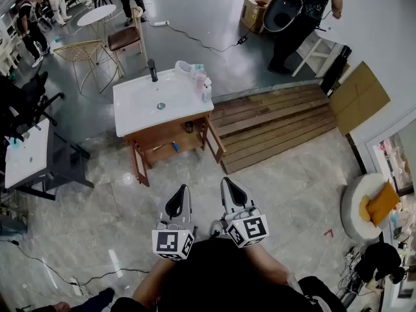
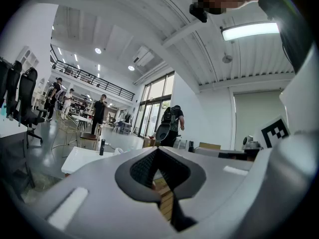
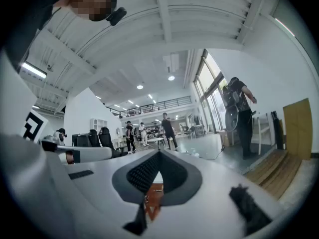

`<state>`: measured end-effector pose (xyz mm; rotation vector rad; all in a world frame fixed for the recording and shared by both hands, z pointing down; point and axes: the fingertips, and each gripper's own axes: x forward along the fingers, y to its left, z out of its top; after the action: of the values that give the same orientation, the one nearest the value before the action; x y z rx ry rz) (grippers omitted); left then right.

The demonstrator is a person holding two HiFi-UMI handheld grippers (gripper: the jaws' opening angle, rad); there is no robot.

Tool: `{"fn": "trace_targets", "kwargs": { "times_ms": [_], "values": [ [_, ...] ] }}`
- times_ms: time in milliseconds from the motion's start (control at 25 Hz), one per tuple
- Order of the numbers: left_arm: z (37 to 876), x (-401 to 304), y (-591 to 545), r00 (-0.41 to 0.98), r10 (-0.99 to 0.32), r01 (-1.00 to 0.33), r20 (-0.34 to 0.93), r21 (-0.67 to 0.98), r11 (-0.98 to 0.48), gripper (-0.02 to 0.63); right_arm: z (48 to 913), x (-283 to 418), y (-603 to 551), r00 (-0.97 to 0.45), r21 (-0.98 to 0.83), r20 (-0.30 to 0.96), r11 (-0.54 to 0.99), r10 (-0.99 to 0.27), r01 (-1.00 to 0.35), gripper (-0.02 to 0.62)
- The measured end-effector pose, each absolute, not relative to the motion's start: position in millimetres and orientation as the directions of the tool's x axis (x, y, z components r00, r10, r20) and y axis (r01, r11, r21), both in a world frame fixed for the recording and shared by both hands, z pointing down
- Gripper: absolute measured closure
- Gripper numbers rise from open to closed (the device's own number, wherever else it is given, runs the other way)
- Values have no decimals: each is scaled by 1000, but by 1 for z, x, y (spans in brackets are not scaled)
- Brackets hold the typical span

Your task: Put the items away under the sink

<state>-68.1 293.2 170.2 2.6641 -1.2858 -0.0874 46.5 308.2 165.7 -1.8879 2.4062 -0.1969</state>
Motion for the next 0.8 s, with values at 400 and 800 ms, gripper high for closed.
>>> {"fn": "trace_targets", "kwargs": {
  "times_ms": [400, 800],
  "values": [
    [174, -65, 290, 624, -780, -771, 37, 189, -608, 601, 170, 51, 306, -239, -135, 12, 235, -971, -962, 580],
    [173, -49, 287, 604, -796, -786, 42, 201, -585, 601, 164, 67, 307, -265, -140, 0, 263, -964, -955, 580]
  ]
}}
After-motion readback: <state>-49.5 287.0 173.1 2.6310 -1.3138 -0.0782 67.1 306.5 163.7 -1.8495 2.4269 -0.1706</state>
